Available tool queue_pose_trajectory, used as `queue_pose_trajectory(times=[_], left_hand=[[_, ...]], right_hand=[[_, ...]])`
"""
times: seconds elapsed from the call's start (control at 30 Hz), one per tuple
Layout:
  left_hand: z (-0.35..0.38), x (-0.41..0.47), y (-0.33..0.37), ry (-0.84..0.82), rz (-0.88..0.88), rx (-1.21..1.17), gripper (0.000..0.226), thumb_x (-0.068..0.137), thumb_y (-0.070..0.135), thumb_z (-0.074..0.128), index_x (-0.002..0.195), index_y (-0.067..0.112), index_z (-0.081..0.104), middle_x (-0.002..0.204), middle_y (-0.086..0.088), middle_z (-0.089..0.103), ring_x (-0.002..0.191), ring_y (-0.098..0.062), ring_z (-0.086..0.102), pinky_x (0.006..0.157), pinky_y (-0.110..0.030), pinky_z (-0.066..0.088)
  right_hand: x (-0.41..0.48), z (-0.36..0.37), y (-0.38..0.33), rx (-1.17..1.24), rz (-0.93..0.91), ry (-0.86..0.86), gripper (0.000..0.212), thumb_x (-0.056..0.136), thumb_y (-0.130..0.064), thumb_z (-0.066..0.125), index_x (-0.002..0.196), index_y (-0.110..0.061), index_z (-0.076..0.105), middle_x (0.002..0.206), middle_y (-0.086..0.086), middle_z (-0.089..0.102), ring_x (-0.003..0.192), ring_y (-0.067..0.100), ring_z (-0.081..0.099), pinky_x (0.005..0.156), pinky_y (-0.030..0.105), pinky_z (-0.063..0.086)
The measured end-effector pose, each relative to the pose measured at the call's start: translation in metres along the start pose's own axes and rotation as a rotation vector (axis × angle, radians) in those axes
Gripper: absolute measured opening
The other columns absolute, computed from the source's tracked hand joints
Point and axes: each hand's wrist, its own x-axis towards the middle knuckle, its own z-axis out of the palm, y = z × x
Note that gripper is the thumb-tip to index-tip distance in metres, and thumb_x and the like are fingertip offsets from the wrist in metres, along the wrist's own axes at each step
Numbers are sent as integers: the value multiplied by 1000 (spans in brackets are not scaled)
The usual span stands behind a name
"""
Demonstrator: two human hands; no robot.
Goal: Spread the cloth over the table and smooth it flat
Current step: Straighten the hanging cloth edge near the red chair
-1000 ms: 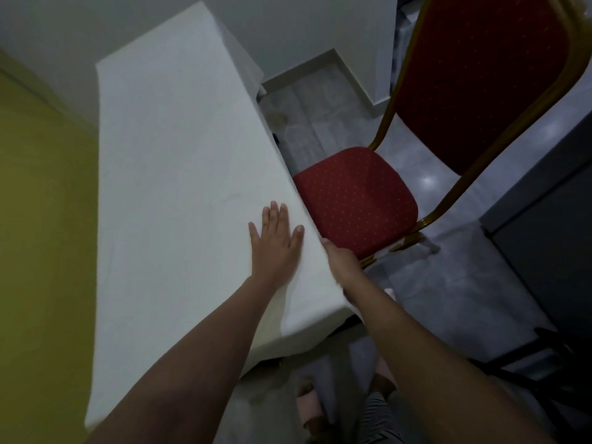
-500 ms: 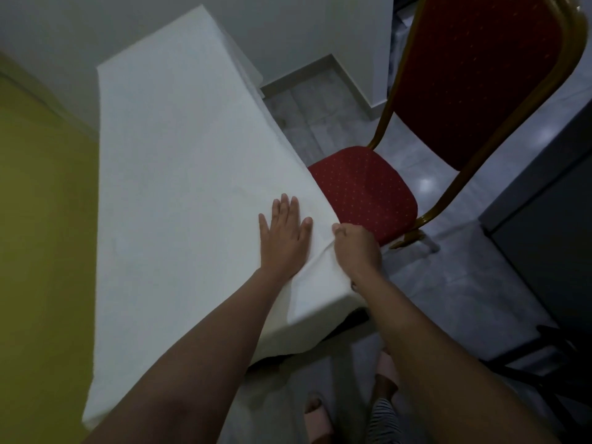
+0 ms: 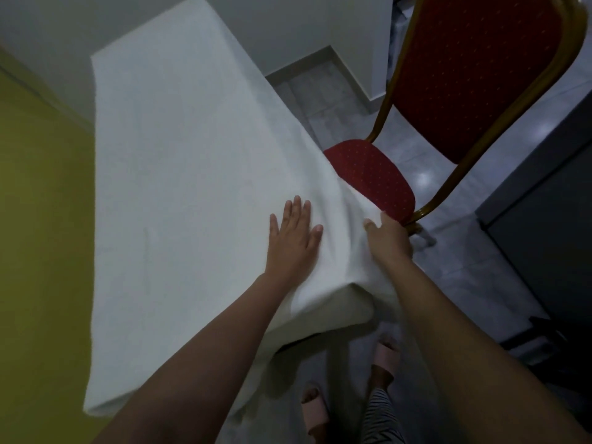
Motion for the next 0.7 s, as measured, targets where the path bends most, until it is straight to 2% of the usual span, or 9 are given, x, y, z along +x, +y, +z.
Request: queue_pose_trajectory(times=[0.07,0.17,0.27,0.4,0.57,0.63,0.7], left_hand=[[0,-4,-7,31,-35,-43,58,103,42,19,154,17,4,161,0,-4,147,-12,-9,119,-41,-10],[0,-12,-13,60,-77,-61,58,103,41,19,154,16,6,161,-2,-2,148,-14,-8,119,-44,-8],[-3,-23,-18,65,-100,-80,57,104,40,19,154,15,7,161,-3,-2,148,-14,-7,119,-45,-8],[-7,-42,-27,46,-107,-81,58,104,41,18,154,15,4,161,-2,-4,148,-14,-9,119,-43,-10],[-11,-72,-52,4,-134,-115,59,103,42,18,154,16,0,161,-1,-8,147,-13,-10,119,-39,-10],[-12,-85,-62,-24,-135,-143,59,103,43,18,154,17,1,161,-1,-7,147,-12,-9,119,-38,-9],[-12,-98,-69,-41,-109,-131,59,103,44,17,154,18,4,161,-1,-5,148,-12,-8,119,-38,-8]], right_hand=[[-26,5,-6,75,-49,-62,57,94,-47,45,139,-14,44,144,10,46,131,32,42,109,48,33],[-72,17,-20,-56,-87,-113,53,94,-53,38,129,-18,55,134,6,56,125,30,48,109,50,28],[-100,36,-27,-262,-159,-10,45,98,-45,32,130,-22,54,122,6,63,120,27,51,111,53,19],[-105,46,-24,-315,-220,144,38,101,-35,32,128,-23,57,104,6,71,111,22,58,114,49,15],[-98,28,-20,-240,-191,165,37,101,-35,31,110,-19,64,107,9,69,116,26,53,112,53,12],[-96,29,-18,-191,-168,211,37,100,-37,33,109,-21,66,109,8,69,120,26,51,112,53,10],[-99,33,-15,-123,-182,261,38,100,-36,34,116,-22,65,114,7,67,118,27,52,109,50,23]])
